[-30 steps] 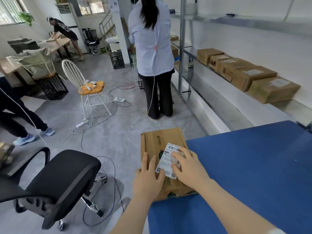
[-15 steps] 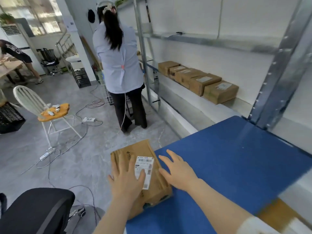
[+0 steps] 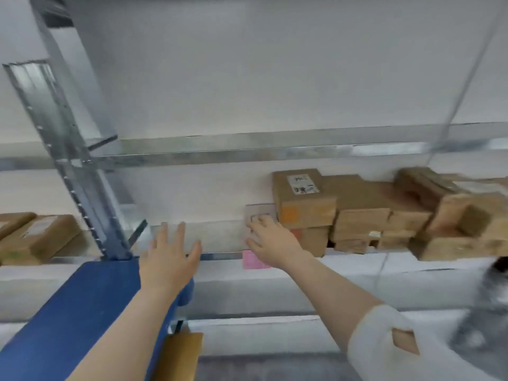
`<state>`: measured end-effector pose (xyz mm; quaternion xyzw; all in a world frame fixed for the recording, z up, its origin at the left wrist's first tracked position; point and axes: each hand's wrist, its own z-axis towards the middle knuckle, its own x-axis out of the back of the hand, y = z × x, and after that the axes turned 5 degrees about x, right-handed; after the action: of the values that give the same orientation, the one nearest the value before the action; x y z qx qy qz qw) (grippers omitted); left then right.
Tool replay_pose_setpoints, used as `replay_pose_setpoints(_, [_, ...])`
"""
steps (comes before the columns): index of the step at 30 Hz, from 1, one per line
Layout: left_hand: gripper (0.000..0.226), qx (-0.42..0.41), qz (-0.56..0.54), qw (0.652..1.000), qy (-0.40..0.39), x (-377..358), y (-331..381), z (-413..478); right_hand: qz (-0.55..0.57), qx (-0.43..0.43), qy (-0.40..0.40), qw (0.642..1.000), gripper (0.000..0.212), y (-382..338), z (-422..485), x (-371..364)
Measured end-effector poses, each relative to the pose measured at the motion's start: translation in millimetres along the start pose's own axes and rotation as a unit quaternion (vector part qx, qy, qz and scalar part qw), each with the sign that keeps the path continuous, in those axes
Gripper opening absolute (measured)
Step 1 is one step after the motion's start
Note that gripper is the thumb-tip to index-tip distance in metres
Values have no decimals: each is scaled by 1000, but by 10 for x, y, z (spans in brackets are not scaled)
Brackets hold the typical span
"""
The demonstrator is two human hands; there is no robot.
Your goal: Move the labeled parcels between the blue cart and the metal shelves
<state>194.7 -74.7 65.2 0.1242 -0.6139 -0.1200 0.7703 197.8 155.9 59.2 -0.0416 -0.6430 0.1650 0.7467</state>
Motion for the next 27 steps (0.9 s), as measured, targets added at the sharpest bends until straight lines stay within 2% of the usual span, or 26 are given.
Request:
replay_pose_setpoints(5, [60, -98, -10, 994, -36, -619, 1470, 301, -62, -76, 42, 994, 46, 1284, -197, 543])
replay_pose_setpoints(9, [61, -114, -37, 991, -67, -1011, 2098, 547, -68, -94, 56, 992, 48, 1962, -154, 691])
replay_pose_setpoints(15, [61, -94, -15, 993, -76, -1239, 2344, 952, -53, -74, 50, 995, 47, 2305, 296, 706])
replay_pose_setpoints(19, [60, -110, -5, 990, -83, -1350, 2426, 1330, -28, -58, 49, 997, 46, 2411, 672, 640])
replay_pose_setpoints(27, [55, -116, -105, 975, -157, -1739, 2541, 1739, 79, -84, 18, 993, 52, 2626, 1064, 353])
